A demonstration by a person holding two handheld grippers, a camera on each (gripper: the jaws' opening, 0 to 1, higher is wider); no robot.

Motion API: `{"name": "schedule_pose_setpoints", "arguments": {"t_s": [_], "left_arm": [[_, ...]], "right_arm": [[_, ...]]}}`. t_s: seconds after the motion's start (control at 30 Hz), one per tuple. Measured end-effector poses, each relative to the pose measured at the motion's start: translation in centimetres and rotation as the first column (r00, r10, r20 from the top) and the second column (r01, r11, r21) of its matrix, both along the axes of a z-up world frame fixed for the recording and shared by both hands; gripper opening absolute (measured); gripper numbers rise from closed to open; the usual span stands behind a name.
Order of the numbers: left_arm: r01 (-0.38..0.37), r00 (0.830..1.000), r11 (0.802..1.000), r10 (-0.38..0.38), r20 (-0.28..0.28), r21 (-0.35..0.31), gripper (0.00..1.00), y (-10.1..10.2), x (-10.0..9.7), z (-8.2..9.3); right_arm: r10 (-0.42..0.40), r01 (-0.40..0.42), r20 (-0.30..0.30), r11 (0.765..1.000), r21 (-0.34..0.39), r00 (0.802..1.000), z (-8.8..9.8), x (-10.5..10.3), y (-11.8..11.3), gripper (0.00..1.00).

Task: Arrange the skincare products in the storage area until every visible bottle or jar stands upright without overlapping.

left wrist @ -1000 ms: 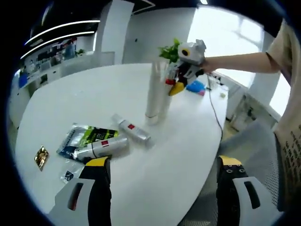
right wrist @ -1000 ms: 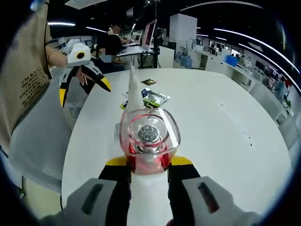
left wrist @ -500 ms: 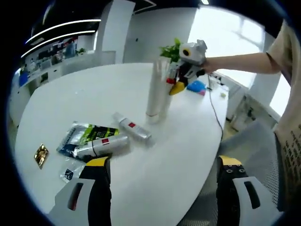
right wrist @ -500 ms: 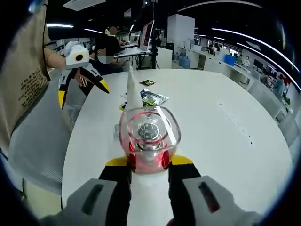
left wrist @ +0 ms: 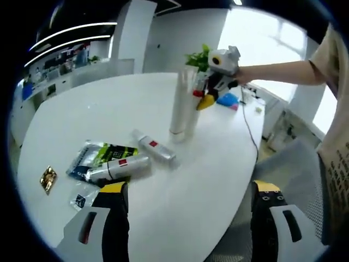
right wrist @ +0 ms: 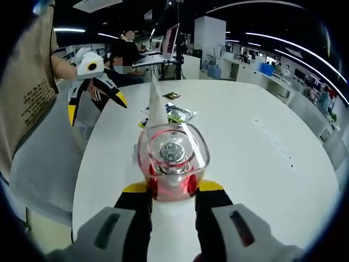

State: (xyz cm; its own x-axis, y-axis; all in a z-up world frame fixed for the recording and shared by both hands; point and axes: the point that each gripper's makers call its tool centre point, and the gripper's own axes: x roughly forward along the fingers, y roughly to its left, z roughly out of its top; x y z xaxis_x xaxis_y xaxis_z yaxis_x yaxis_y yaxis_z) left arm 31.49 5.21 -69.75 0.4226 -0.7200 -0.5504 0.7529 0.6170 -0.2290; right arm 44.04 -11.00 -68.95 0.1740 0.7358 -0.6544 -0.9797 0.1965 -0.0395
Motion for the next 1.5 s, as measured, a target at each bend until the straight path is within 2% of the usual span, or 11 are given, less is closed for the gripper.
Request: {"name": "schedule_pose_setpoints", "arguments": {"t_s": [0.1, 0.17, 0.27, 0.53, 0.77, 1.0, 1.23, 1.5], "left_arm": [[-0.002, 1.000, 1.000, 0.002, 0.004, 0.000, 0.91, 0.1, 0.1, 0.1], [-0.003, 1.000, 1.000, 0.003, 0.006, 0.000, 0.91, 0.2, 0.1, 0.2], [-0.005, 1.000, 1.000, 0.005, 0.010, -0.001, 0.91, 0.3, 0.1, 0.3], [-0.024, 0.999, 1.000, 0.024, 0.031, 0.007, 0.97, 1.2, 0.3, 0.8], [-0.047, 0.998, 0.999, 0.047, 0.045, 0.006, 0.97, 2.6, 0.4, 1.4], [-0.076, 0.996, 0.997, 0.076, 0.052, -0.004, 0.97, 3.7, 0.0, 1.9], [-0.102, 0.993, 0.995, 0.103, 0.054, -0.013, 0.97, 4.6, -0.9, 2.2], [-0.138, 0.989, 0.990, 0.138, 0.058, -0.009, 0.97, 5.6, -1.6, 2.5]], "right_arm": [[-0.019, 0.019, -0.005, 1.000, -0.013, 1.000, -0.3, 0.0, -0.2, 0.32], [-0.052, 0.053, 0.005, 0.996, -0.071, 0.999, -1.2, 0.1, -0.9, 0.39], [-0.082, 0.082, -0.013, 0.996, -0.037, 0.997, -1.1, -0.6, -0.7, 0.40], [-0.164, 0.163, -0.020, 0.986, -0.028, 0.986, -1.0, -1.7, -1.1, 0.51], [-0.256, 0.256, -0.011, 0.966, -0.023, 0.967, -0.9, -3.3, -1.8, 0.63], [-0.333, 0.333, 0.000, 0.943, 0.014, 0.943, 0.2, -5.2, -2.0, 0.76], [-0.407, 0.406, -0.011, 0.911, 0.067, 0.914, 0.8, -8.3, -1.1, 0.85], [-0.451, 0.450, -0.022, 0.885, 0.117, 0.892, 1.2, -11.0, 0.0, 0.90]]}}
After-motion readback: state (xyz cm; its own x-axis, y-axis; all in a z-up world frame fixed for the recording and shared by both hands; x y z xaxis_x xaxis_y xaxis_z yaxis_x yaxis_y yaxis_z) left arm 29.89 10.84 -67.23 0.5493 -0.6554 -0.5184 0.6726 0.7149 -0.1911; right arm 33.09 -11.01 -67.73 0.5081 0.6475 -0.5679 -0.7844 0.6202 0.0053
